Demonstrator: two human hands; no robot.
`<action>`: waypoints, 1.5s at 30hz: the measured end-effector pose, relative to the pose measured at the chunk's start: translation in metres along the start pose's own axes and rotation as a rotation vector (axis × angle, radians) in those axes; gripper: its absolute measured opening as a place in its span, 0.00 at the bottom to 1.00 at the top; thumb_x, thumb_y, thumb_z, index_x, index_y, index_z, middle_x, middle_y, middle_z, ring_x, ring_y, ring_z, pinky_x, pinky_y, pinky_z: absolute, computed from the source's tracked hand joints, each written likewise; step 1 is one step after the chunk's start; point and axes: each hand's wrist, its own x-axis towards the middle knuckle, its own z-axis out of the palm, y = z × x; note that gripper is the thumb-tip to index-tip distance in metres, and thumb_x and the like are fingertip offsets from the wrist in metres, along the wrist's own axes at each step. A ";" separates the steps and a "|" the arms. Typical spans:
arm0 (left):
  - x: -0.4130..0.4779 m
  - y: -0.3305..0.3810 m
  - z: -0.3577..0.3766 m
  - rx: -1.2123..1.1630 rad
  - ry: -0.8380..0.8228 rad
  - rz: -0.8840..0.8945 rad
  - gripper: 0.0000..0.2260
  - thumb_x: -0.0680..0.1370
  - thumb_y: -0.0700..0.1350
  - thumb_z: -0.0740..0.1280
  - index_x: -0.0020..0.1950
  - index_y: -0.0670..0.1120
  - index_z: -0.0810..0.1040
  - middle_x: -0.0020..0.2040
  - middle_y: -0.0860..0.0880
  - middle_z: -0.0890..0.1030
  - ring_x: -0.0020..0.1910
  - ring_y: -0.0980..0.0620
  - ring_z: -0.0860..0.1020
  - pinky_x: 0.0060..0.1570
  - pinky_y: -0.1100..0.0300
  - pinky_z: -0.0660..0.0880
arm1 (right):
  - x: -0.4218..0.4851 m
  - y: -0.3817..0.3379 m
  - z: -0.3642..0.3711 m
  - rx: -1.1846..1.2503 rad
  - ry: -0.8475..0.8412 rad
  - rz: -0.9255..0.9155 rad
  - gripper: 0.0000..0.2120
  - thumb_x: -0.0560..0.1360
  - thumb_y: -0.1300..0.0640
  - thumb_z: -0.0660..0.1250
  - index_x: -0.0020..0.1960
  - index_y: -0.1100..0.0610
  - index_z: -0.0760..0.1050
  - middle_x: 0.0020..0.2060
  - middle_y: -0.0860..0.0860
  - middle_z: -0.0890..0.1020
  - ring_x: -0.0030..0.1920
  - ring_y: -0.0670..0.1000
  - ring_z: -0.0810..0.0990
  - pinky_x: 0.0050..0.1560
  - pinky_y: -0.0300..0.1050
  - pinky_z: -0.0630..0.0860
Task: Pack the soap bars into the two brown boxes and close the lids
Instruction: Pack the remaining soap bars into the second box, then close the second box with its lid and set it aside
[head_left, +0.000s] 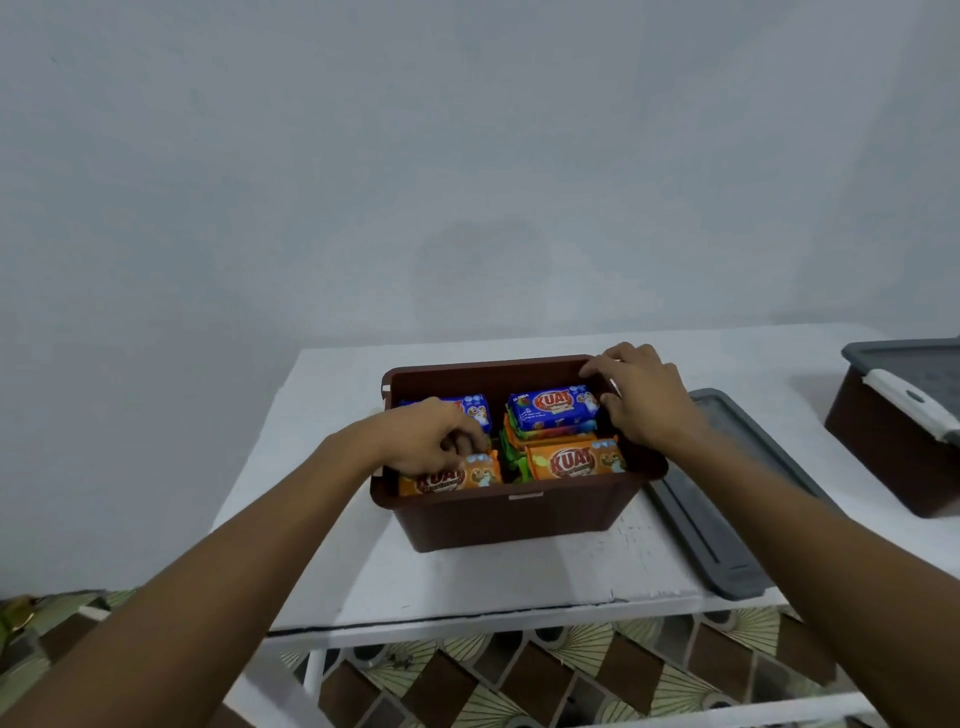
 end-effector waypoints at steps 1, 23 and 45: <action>0.002 0.001 0.000 -0.014 0.008 -0.002 0.14 0.78 0.43 0.68 0.63 0.50 0.78 0.49 0.56 0.81 0.49 0.59 0.79 0.55 0.57 0.78 | -0.001 0.001 -0.004 -0.006 -0.009 -0.058 0.16 0.76 0.53 0.67 0.64 0.48 0.73 0.64 0.50 0.74 0.64 0.52 0.68 0.60 0.54 0.67; 0.090 0.148 0.012 0.274 0.384 -0.002 0.10 0.78 0.52 0.62 0.57 0.53 0.76 0.48 0.54 0.77 0.49 0.50 0.76 0.43 0.54 0.71 | -0.143 0.186 0.006 -0.033 -0.372 0.603 0.42 0.68 0.34 0.70 0.74 0.50 0.57 0.68 0.57 0.69 0.67 0.63 0.66 0.63 0.62 0.64; 0.132 0.217 -0.007 0.435 0.702 -0.252 0.29 0.78 0.64 0.56 0.75 0.50 0.59 0.72 0.42 0.66 0.68 0.39 0.67 0.67 0.37 0.54 | -0.145 0.162 -0.092 1.075 0.090 0.292 0.19 0.77 0.66 0.67 0.65 0.51 0.76 0.55 0.53 0.79 0.49 0.50 0.83 0.53 0.45 0.80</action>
